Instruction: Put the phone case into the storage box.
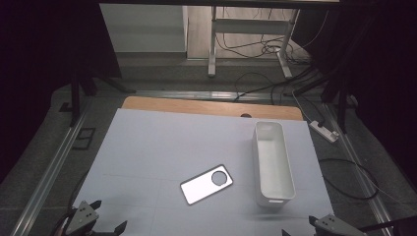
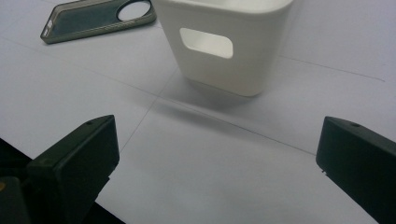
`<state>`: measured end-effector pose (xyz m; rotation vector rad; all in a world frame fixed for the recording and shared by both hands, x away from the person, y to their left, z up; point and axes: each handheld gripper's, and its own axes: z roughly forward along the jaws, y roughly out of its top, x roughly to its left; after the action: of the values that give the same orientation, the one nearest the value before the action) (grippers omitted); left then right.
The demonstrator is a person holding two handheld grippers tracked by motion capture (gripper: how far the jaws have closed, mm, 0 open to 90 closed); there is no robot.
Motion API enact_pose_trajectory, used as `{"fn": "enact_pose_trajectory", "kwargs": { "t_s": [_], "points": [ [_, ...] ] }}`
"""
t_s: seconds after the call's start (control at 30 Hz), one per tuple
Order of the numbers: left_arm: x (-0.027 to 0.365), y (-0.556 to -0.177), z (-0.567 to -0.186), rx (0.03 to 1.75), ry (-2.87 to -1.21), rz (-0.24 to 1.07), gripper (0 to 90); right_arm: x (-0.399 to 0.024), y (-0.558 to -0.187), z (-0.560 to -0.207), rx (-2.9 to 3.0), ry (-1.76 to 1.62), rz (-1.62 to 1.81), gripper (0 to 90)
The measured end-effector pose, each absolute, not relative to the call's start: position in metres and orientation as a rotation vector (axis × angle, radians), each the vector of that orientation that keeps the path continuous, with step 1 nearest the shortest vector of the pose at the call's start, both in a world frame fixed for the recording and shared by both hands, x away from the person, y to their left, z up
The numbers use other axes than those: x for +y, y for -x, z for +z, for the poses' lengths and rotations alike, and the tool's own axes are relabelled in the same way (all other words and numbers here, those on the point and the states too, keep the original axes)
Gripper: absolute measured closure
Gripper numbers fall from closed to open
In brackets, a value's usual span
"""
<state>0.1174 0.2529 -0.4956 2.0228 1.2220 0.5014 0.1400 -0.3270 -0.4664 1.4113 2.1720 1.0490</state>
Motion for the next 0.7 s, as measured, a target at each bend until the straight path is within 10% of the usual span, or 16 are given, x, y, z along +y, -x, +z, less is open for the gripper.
{"fn": "enact_pose_trajectory", "kwargs": {
  "t_s": [0.7],
  "points": [
    [0.2554, -0.1211, -0.4957, 1.206, -2.017, 0.434, 1.0, -0.3259, -0.1373, -0.4663, 2.172, -1.393, 1.041, 0.0]
  ]
}}
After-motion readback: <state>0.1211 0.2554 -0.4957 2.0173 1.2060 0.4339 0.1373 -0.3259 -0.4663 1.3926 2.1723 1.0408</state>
